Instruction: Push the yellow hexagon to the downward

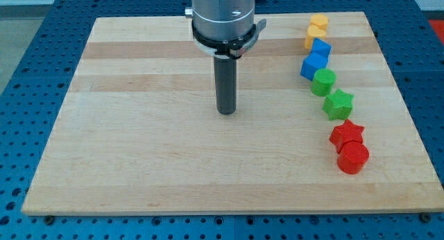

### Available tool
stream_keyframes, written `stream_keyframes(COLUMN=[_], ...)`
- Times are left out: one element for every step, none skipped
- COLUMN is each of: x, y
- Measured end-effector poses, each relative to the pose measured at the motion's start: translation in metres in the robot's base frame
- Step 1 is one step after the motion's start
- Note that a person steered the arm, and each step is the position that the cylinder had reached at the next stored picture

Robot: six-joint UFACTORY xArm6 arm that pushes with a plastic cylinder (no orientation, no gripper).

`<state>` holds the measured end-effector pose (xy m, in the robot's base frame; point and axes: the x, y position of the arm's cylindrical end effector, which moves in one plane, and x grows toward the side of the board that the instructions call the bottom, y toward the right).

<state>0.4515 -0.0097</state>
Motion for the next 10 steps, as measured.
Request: stream_keyframes(x=[-0.001,-0.022,-0.062,-0.11,-0.161,-0.182,-0.183,-0.207,-0.22,-0.22], y=[0.0,0.0,0.0,0.0,0.011,0.029,0.029,0.066,0.086,0.088])
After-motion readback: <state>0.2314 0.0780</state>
